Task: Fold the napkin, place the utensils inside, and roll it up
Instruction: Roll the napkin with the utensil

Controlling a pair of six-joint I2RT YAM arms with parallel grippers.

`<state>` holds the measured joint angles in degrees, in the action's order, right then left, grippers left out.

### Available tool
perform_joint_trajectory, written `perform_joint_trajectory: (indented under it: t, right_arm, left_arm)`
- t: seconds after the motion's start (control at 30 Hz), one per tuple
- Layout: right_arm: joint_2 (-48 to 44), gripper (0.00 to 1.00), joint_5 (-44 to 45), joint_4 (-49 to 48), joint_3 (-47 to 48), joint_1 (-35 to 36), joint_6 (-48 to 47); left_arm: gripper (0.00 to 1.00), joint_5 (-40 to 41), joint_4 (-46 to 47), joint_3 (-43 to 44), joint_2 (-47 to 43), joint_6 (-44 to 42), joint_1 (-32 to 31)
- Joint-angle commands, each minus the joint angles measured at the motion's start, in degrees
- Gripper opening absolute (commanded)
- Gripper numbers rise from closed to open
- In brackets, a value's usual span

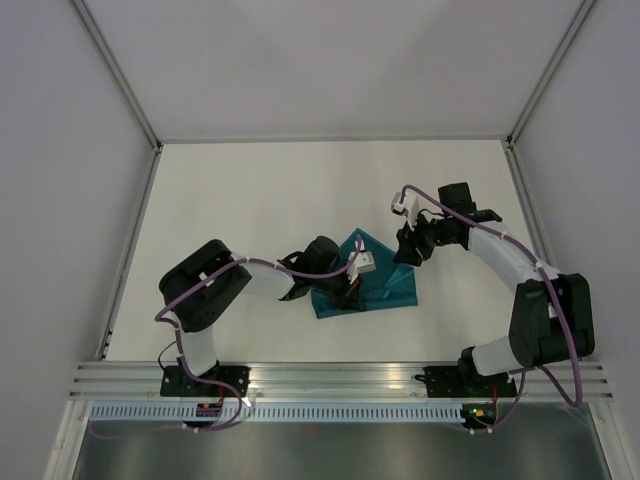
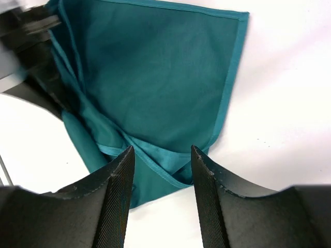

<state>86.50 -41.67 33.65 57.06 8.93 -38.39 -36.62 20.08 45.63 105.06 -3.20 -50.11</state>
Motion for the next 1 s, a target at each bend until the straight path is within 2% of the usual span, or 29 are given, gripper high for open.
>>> perform_joint_trajectory:
  t: [0.0,0.2,0.43,0.97]
  right_arm:
    - [-6.16,0.53,-1.04,-4.91,-4.4,0.91,-5.62]
    - [-13.89,0.51,1.14,-5.6,-13.27,5.04,-12.41]
    - [-21.54,0.52,8.26,-11.14,-22.69,18.21,-12.06]
    - [-15.84,0.52,10.11,-8.16,-22.87,26.93,-12.94]
  left_arm:
    - [0.02,-6.97,-3.9,0.07,4.97,5.92,0.97]
    - [0.02,-11.8,-6.54,1.74,8.14,7.95,2.73]
    - [0.02,-14.0,-10.05,4.56,12.09,8.39,3.26]
    - [0.02,-13.21,-13.04,7.11,14.65,9.0,4.05]
